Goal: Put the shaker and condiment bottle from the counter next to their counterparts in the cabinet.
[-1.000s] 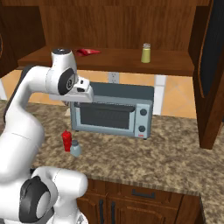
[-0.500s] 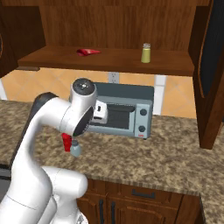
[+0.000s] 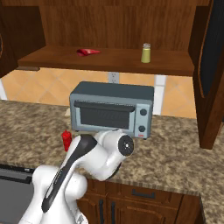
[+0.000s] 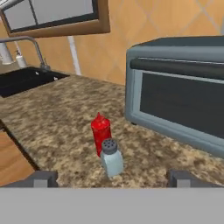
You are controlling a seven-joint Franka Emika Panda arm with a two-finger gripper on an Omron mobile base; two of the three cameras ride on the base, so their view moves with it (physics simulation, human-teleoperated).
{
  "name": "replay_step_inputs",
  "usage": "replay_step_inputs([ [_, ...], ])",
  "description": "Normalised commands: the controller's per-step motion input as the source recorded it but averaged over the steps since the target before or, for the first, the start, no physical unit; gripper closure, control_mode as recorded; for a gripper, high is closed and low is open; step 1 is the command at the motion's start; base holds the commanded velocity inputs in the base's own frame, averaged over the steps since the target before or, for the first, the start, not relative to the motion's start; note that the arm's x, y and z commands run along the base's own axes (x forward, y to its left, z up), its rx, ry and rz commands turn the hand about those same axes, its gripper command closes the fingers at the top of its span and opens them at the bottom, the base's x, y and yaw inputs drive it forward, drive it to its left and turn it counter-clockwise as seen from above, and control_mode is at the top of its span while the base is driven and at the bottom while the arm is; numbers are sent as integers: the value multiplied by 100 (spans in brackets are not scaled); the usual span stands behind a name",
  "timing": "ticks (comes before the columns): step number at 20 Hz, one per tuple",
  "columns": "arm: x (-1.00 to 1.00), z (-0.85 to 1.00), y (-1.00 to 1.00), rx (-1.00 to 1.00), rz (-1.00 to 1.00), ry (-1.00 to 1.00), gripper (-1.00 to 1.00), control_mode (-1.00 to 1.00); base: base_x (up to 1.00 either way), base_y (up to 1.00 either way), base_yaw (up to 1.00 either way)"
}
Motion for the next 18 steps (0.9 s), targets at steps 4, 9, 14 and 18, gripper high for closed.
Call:
replay_step_inputs([
  [4,-30,-16,-50,10,47,-25,-100,-100,0,0,0],
  [9,0,-17,10,-4,1,0,-100,-100,0,0,0],
  [14,0,-17,59,-12,6,0,-100,-100,0,0,0],
  [18,15,-35,34,-16,7,0,-100,-100,0,0,0],
])
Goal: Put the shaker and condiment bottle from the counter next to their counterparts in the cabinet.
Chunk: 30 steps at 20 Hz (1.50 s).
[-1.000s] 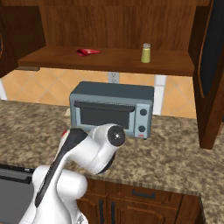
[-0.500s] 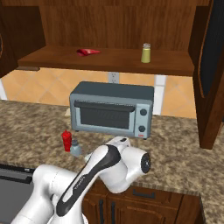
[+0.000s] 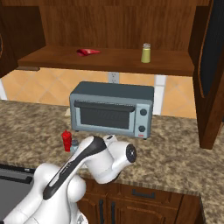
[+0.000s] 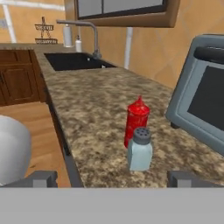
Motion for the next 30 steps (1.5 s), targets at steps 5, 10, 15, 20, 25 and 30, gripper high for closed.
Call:
replay_step_inputs([
  [5,37,-50,-4,0,12,0,-100,-100,0,0,0],
  [10,18,-11,0,0,2,0,-100,-100,0,0,0],
  [15,59,-23,3,0,0,0,-100,-100,0,0,0],
  [20,11,-21,1,0,0,0,-100,-100,0,0,0],
  [25,-1,-33,21,-1,0,0,-100,-100,0,0,0],
  [30,7,-22,39,0,0,0,-100,-100,0,0,0],
])
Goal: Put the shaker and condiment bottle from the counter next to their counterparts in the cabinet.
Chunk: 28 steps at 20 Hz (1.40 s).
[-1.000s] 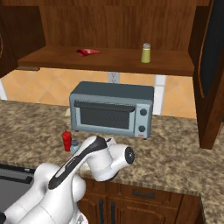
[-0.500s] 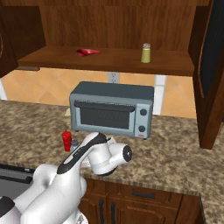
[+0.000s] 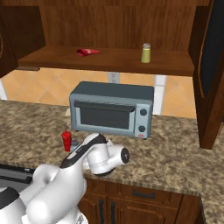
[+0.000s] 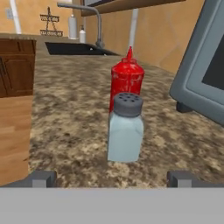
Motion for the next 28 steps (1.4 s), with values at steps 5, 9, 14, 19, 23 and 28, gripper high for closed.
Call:
replay_step_inputs([
  [5,12,0,16,0,0,0,-100,-100,0,0,0],
  [9,1,-9,38,0,0,1,-100,-100,0,0,0],
  [14,0,-5,34,0,0,0,-100,-100,0,0,0],
  [19,1,-10,20,0,0,4,-100,-100,0,0,0],
  [23,1,-24,22,0,0,4,-100,-100,0,0,0],
  [28,0,-20,30,0,0,1,-100,-100,0,0,0],
])
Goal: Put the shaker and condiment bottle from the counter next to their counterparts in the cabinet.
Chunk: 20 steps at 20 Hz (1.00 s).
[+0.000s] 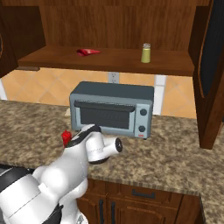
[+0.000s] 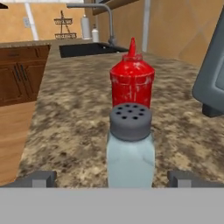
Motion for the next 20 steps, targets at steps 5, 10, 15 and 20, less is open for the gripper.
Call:
replay_step_inputs([
  [5,4,-18,30,0,0,1,-100,-100,0,0,0],
  [10,7,-22,26,0,0,3,-100,-100,0,0,0],
  [15,2,-24,26,0,0,3,-100,-100,0,0,0],
  [20,8,-6,10,2,-1,2,100,-100,0,0,0],
])
